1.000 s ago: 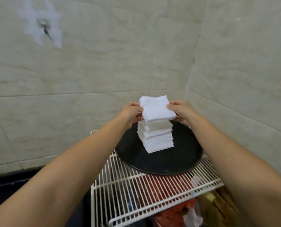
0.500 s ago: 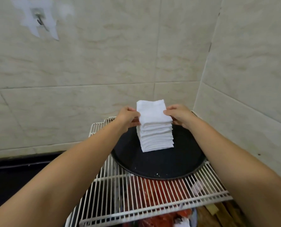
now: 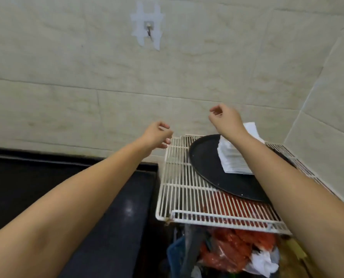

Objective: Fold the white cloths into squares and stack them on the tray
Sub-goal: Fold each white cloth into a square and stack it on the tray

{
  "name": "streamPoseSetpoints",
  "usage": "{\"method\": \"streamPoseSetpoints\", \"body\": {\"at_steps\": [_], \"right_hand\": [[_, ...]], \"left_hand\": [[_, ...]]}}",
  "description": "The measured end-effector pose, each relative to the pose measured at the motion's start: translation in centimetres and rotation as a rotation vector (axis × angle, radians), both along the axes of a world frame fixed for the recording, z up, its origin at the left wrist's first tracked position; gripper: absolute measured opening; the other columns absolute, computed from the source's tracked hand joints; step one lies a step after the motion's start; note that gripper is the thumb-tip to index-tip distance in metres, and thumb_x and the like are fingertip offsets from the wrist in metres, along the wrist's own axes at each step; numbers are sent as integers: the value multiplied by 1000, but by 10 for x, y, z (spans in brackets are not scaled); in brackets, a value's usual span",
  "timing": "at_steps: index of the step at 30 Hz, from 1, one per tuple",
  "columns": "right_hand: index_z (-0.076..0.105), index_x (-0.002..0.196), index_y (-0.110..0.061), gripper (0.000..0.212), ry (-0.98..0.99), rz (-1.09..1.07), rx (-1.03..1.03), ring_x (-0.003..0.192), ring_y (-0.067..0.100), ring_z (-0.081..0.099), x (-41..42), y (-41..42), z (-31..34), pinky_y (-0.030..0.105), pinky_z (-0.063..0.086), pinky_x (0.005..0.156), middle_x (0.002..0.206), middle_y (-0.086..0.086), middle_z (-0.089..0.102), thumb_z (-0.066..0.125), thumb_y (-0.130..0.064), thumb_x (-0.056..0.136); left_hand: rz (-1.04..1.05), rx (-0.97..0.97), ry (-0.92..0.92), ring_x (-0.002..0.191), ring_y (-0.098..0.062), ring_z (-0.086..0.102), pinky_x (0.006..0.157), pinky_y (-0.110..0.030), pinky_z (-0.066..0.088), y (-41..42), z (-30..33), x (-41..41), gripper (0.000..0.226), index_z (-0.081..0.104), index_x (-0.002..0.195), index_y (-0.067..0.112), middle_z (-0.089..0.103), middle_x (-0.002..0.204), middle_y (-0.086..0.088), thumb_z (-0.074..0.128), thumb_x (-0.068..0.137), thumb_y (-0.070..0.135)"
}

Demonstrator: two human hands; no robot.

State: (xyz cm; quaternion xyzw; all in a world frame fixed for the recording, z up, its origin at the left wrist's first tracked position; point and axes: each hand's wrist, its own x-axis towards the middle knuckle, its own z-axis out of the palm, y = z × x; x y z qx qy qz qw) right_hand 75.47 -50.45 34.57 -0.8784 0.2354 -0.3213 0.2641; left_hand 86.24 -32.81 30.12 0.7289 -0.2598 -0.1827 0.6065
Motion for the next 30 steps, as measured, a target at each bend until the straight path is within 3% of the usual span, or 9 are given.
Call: {"method": "streamPoseSetpoints", "body": {"at_steps": [8,12,19,25,30], "right_hand": [[62,109,-14,24,175,422,-211,105,29,57,99,279,-88,43,46,92,113,10,58,52,-28,92],[56,119,-17,29,239,567,-380,116,26,49,119,418,-135,39,41,93,122,5,54,47,-32,96],[55,121,-18,29,371,847,-624,113,25,48,129,606,-221,40,37,91,122,4,52,41,-29,97],[57,115,-15,27,448,1061,-682,110,28,49,154,717,-270,40,37,89,118,7,52,44,-27,95],[56,118,-15,29,449,1173,-702,111,27,48,213,792,-287,38,35,90,119,6,52,42,-27,96]], "left_hand": [[312,322,-254,73,-20,59,65,-33,50,287,-45,36,10,51,102,13,62,86,-7,53,94,19],[472,557,-355,81,-18,57,72,-28,44,438,-77,31,17,57,106,15,62,89,0,53,92,22],[619,889,-215,95,-25,60,84,-36,49,639,-148,7,23,53,114,15,64,105,-4,49,94,25],[749,971,-67,102,-30,58,86,-38,48,748,-204,-7,29,51,120,12,62,109,-13,48,93,23],[753,1004,27,105,-29,56,87,-36,47,814,-222,37,31,50,121,13,61,115,-11,47,94,27]]}}
